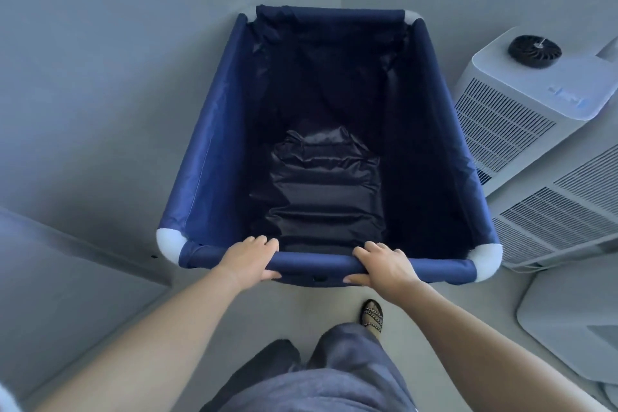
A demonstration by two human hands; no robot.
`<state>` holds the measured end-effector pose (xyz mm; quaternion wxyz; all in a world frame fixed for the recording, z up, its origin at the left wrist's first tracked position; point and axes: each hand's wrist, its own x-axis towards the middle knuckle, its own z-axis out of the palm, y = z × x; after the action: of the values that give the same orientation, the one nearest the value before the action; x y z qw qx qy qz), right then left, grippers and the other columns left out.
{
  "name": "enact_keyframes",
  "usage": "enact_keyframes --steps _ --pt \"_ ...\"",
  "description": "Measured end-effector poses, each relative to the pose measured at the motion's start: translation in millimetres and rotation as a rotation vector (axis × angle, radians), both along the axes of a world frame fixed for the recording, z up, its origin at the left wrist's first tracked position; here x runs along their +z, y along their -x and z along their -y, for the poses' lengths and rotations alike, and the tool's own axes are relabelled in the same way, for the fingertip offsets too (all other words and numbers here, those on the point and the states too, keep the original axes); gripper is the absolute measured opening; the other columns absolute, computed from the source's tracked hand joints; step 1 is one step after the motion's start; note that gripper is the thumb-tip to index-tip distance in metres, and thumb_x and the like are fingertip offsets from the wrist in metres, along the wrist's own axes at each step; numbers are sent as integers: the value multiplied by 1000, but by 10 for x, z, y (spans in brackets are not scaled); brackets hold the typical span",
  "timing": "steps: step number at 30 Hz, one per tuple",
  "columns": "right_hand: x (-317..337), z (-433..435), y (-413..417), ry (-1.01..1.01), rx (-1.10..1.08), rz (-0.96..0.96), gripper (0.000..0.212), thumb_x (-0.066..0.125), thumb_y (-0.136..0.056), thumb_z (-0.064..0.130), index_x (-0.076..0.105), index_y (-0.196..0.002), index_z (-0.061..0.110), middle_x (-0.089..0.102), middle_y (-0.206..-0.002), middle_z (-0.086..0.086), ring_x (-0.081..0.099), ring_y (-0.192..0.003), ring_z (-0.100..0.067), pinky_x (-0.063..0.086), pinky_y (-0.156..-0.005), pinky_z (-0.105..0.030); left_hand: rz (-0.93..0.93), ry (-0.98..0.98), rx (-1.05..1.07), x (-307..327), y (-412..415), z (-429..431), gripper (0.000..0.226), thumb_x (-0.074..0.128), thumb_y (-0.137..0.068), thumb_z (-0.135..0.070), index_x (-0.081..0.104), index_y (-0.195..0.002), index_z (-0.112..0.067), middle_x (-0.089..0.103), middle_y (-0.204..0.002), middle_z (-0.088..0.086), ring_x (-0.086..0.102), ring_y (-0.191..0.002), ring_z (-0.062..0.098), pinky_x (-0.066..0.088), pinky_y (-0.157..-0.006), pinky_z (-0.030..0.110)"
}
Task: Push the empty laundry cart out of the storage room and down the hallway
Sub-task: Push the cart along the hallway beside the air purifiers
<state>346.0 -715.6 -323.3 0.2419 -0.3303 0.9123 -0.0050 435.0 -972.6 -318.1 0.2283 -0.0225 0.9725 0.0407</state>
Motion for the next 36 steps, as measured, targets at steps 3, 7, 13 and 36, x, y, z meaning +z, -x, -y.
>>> enact_keyframes --steps 3,7,13,36 --pt "-48 288 -297 26 -3 -34 54 44 -85 66 48 -111 19 53 -112 -1 50 -107 -24 37 -78 -37 -27 39 68 4 -259 244 45 53 -88 -53 45 -115 -18 53 -114 2 51 -108 24 39 -93 35" --pt "-114 505 -602 68 -9 -68 53 37 -88 66 47 -115 21 50 -115 0 48 -107 -23 36 -77 -35 -120 96 150 -48 -599 422 55 44 -88 -62 43 -124 -20 51 -124 -1 45 -120 21 27 -109 36" --pt "-115 390 -941 46 -100 -76 52 32 -89 67 46 -118 26 50 -113 1 49 -105 -21 39 -79 -34 -140 94 203 -95 -929 577 61 38 -88 -65 39 -130 -20 44 -134 -1 35 -130 21 16 -117 43" --pt "20 364 -2089 -103 -309 -51 55 31 -89 67 41 -122 24 46 -118 -2 45 -109 -23 32 -96 -45 94 49 147 -89 -1765 558 59 30 -89 -66 32 -129 -23 37 -124 1 33 -124 23 16 -112 43"
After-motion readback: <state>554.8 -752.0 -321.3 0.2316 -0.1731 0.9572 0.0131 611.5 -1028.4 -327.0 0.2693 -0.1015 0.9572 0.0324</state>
